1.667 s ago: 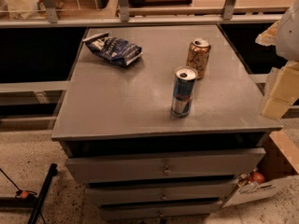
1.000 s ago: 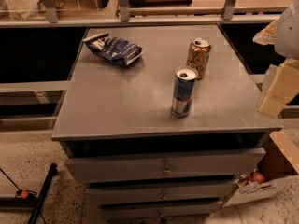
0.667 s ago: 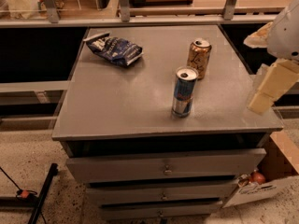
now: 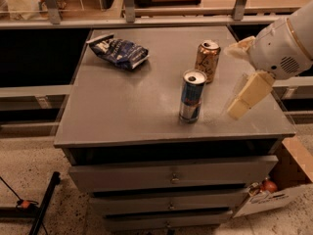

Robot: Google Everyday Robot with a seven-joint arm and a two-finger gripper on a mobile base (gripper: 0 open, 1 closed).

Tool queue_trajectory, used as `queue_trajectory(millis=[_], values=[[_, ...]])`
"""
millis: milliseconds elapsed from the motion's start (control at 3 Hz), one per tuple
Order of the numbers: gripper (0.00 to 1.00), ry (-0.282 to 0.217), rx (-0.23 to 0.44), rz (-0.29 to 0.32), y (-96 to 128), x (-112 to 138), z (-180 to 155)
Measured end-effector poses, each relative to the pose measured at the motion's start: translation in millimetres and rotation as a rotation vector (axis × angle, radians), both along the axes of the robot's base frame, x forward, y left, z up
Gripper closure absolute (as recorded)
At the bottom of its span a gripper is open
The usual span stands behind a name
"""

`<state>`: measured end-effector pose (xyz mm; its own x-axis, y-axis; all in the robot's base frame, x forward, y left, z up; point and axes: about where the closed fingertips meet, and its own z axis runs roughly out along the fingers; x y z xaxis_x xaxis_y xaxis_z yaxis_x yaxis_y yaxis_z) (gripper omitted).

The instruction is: Pick redbull can

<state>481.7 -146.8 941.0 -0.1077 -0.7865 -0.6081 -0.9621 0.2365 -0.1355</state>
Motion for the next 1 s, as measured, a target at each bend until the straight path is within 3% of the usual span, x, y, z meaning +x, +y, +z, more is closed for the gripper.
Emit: queue_trajectory(millis=[333,1000], values=[[0.0,-0.023,0.131,0.032,14.1,10.6,-7.1],[0.0,-0.051,0.267,0.068,31.9,18.5,-12.3]])
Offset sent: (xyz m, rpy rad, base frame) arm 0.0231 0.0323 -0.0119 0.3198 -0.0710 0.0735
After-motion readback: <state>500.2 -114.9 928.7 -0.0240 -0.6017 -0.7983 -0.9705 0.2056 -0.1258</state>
